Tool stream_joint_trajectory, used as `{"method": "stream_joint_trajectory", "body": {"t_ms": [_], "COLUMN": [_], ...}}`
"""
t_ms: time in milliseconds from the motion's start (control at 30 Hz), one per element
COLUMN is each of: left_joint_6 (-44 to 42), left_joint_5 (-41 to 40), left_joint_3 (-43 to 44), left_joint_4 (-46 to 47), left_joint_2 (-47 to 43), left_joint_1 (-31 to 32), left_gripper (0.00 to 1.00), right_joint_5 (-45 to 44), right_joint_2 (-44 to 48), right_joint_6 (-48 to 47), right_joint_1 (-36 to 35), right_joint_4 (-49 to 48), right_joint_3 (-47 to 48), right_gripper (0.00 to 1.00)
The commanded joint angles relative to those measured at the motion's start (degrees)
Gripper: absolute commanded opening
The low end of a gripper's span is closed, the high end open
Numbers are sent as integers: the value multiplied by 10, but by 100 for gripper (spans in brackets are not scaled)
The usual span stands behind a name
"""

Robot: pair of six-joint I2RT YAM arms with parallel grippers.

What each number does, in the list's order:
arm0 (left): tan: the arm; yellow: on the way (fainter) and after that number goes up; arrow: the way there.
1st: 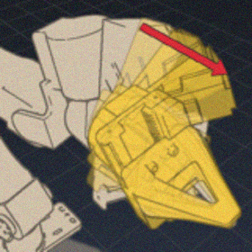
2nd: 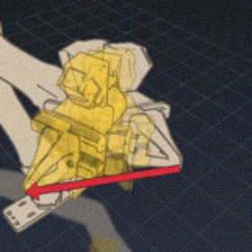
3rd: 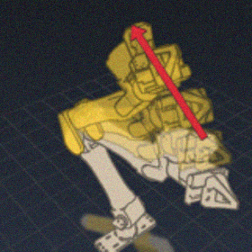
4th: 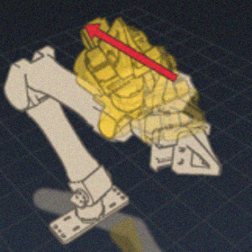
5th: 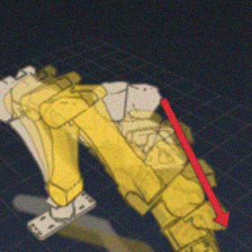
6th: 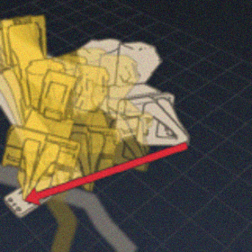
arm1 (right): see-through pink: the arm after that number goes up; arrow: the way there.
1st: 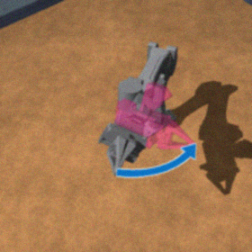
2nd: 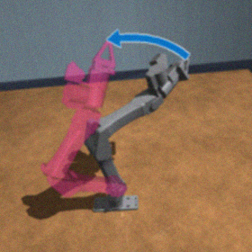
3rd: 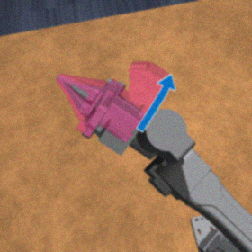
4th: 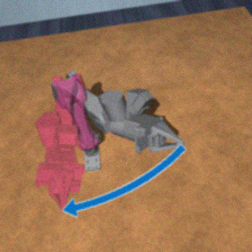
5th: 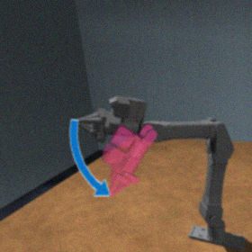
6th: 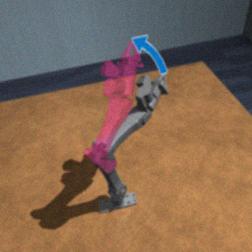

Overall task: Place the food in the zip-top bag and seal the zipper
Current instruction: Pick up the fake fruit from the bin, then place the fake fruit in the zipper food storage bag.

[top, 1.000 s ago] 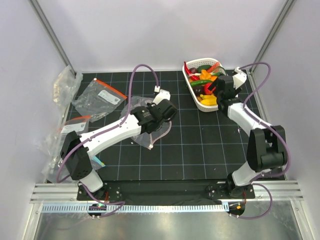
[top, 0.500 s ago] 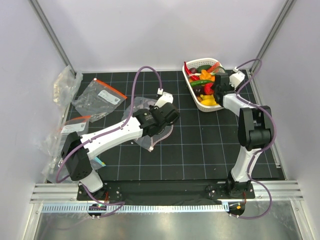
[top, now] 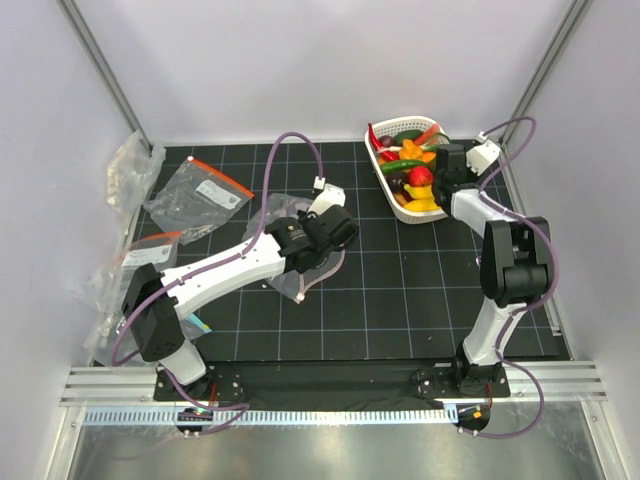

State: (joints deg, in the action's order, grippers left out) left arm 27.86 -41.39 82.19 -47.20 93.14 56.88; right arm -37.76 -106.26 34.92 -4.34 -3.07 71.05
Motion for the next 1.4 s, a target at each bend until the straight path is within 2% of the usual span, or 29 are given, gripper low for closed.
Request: {"method": "stream_joint_trajectory", "body": {"t_ms": [0, 167, 400, 500, 667, 900, 967, 1167, 1367], "left_joint_6": [4, 2, -3, -5, -11, -11, -12, -21, -26], "left_joint_5": [-18, -16, -16, -10, 6, 69, 83, 100, 97], "left_joint_3": [13, 12, 24, 29, 38, 124, 157, 240, 221], "left_joint_4": [-2, -1, -3, -5, 0, -32, -45, -84, -79], "left_joint_2": [-23, -21, -8, -7, -3, 35, 46, 108, 112], "left_joint_1": [2, 2, 2, 2, 2, 1, 1, 0, -5], "left_gripper": [0, 0, 0, 0, 0, 0, 0, 0, 0], "right_joint_5": [-59, -76, -19, 24, 20, 93, 107, 151, 147], "right_joint_2": [86, 136, 233, 288, 376, 519, 537, 550, 572], "right_joint_6": [-31, -26, -30, -63, -83, -57, -56, -97, -123], "right_joint_1": [-1, -1, -28, -72, -193, -235, -242, -263, -282], "right_joint_4": [-65, -86, -86, -86, -82, -131, -173, -203, -215], "right_joint_3": [-7, -51, -118, -144, -194, -323, -348, -359, -367], "right_gripper": [29, 27, 23, 20, 18, 16, 15, 13, 12]}}
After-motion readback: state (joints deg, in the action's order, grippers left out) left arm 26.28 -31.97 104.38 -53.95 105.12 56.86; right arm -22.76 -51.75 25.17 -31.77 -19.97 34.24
